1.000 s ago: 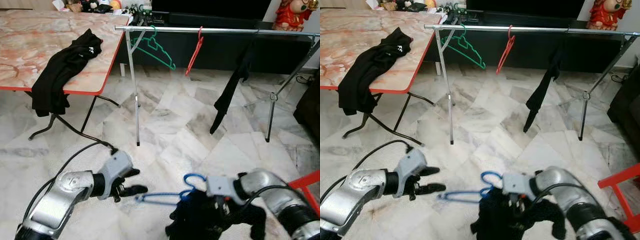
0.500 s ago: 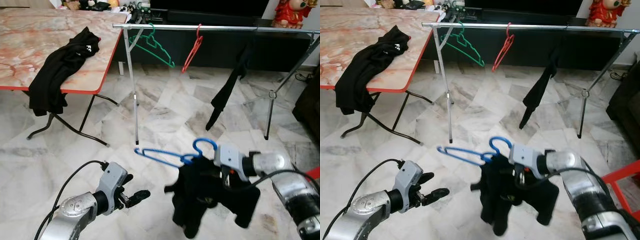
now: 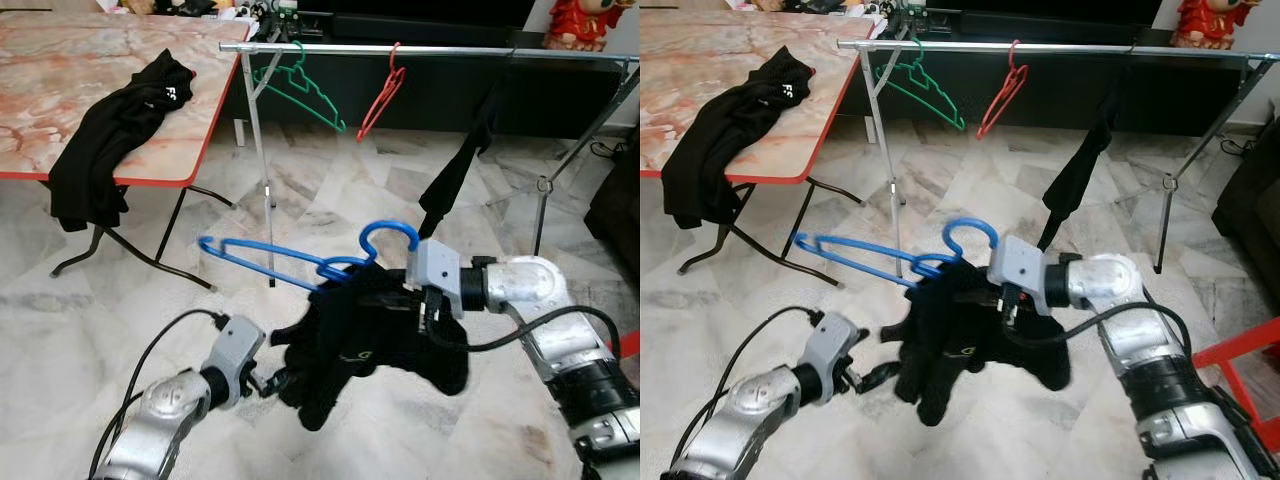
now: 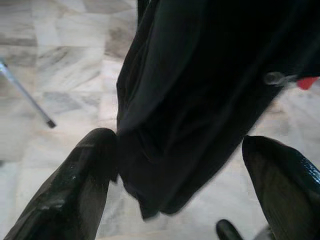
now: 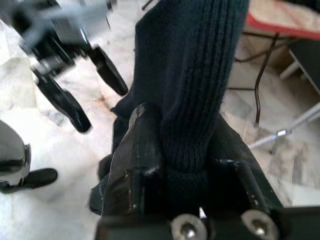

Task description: Hang hanger

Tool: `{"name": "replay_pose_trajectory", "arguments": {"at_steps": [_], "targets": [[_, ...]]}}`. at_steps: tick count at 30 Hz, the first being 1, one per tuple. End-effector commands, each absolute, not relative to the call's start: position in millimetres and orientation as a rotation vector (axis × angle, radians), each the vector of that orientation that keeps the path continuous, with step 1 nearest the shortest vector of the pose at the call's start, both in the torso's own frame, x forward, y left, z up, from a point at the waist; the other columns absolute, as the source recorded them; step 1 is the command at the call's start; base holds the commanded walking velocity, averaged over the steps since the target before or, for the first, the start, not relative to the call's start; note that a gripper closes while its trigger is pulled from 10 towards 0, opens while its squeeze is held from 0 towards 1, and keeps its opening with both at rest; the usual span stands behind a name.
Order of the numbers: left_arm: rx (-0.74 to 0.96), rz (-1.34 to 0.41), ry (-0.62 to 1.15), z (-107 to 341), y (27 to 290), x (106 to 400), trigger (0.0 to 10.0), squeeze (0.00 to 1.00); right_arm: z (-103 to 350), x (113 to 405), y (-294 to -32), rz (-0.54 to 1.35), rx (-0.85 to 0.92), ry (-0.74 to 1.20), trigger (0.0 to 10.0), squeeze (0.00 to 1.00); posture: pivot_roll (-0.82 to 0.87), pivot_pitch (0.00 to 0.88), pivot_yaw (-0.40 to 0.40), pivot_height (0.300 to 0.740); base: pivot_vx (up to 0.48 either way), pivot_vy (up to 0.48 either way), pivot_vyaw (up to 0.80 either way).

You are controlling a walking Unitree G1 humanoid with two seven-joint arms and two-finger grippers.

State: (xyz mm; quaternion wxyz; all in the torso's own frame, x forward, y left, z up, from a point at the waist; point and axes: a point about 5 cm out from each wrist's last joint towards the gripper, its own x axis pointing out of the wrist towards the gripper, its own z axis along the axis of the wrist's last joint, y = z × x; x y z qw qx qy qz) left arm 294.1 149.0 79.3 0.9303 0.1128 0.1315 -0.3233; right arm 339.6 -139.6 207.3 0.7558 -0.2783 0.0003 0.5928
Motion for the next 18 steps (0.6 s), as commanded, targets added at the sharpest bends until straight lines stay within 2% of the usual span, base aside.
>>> {"name": "replay_pose_trajectory", "arguments": {"at_steps": [1, 13, 14, 15, 16, 18], "targets": [[0.275, -0.689, 0.288, 70.2, 142.3, 294.5, 10.0, 0.00, 222.4, 336.7, -133.6, 1.317, -0.616, -0.067, 0.0, 0.00, 0.02, 0.153, -0.061, 0.740, 0.000, 0.000, 0.00], [0.384, -0.649, 0.239, 67.1, 135.6, 309.9, 9.8, 0.00, 224.9, 328.5, -115.8, 1.393, -0.601, -0.093, 0.0, 0.00, 0.01, 0.135, -0.072, 0.740, 0.000, 0.000, 0.00], [0.381, -0.649, 0.235, 66.5, 135.2, 310.3, 8.9, 0.00, 225.0, 328.1, -115.6, 1.394, -0.600, -0.092, 0.0, 0.00, 0.01, 0.134, -0.073, 0.740, 0.000, 0.000, 0.00], [0.389, -0.643, 0.227, 65.9, 135.6, 310.5, 4.2, 0.00, 224.8, 327.5, -115.4, 1.396, -0.603, -0.089, 0.0, 0.00, 0.01, 0.133, -0.073, 0.740, 0.000, 0.000, 0.00], [0.395, -0.649, 0.233, 64.5, 136.8, 308.9, 0.0, 0.00, 224.4, 327.3, -115.4, 1.398, -0.605, -0.087, 0.0, 0.00, 0.02, 0.130, -0.075, 0.740, 0.000, 0.000, 0.00], [0.419, -0.677, 0.258, 60.5, 139.6, 305.4, 0.0, 0.00, 223.9, 326.6, -115.3, 1.402, -0.609, -0.082, 0.0, 0.00, 0.01, 0.128, -0.075, 0.740, 0.000, 0.000, 0.00]]}}
